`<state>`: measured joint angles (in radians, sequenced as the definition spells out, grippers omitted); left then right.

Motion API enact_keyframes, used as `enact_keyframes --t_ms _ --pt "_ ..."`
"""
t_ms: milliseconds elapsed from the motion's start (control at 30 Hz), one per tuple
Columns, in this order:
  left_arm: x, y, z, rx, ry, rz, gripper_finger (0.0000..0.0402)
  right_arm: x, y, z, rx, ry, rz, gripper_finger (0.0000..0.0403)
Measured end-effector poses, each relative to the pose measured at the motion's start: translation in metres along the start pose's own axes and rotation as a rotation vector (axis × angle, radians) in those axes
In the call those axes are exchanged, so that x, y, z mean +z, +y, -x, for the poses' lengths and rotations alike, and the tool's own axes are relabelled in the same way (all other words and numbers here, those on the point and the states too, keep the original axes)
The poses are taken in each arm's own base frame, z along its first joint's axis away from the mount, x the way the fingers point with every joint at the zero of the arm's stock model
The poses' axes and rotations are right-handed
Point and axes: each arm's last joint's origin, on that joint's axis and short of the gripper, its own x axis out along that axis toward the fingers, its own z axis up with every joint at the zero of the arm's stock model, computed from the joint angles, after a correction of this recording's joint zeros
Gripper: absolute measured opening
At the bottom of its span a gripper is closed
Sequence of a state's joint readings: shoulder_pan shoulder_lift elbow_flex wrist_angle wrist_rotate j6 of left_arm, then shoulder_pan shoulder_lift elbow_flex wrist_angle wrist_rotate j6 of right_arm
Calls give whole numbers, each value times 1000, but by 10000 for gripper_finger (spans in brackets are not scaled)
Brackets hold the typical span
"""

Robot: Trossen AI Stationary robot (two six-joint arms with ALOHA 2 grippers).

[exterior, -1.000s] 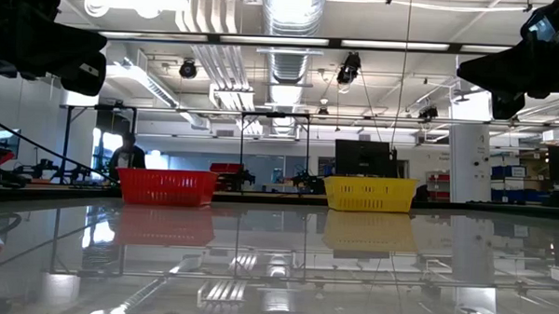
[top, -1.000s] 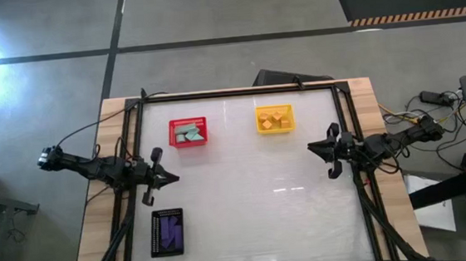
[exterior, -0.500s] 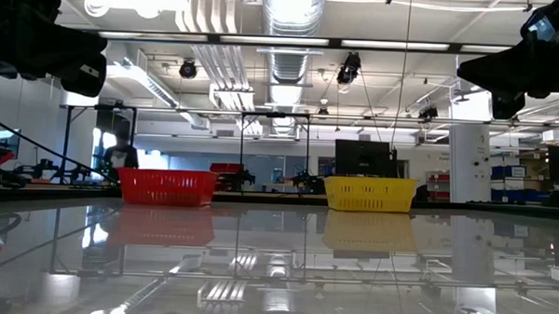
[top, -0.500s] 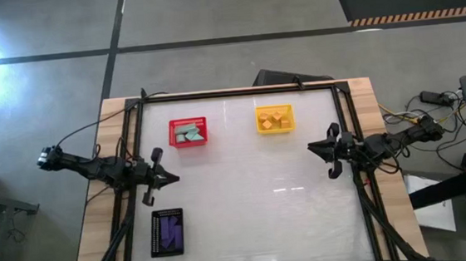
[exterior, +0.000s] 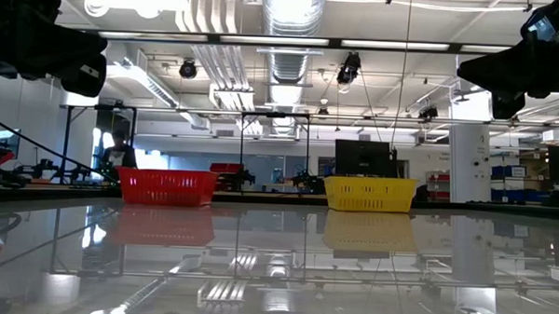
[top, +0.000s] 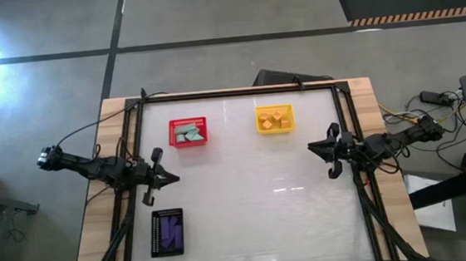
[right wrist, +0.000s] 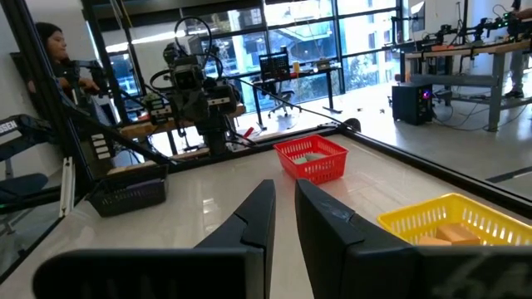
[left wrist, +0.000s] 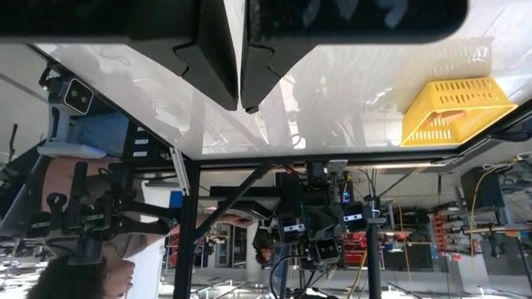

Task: Sort & place blocks by color
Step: Return to Home Position

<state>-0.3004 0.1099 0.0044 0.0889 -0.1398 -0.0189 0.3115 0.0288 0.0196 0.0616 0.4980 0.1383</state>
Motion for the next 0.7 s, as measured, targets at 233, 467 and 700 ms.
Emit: enact_keyframes --t_ms 233,467,700 --pt "0 0 0 0 1 0 3 0 0 0 0 0 0 38" --pt "-1 0 -1 0 12 -2 3 0 0 0 0 -1 -1 38" --pt "-1 0 -1 0 14 -2 3 0 0 0 0 -2 -1 38"
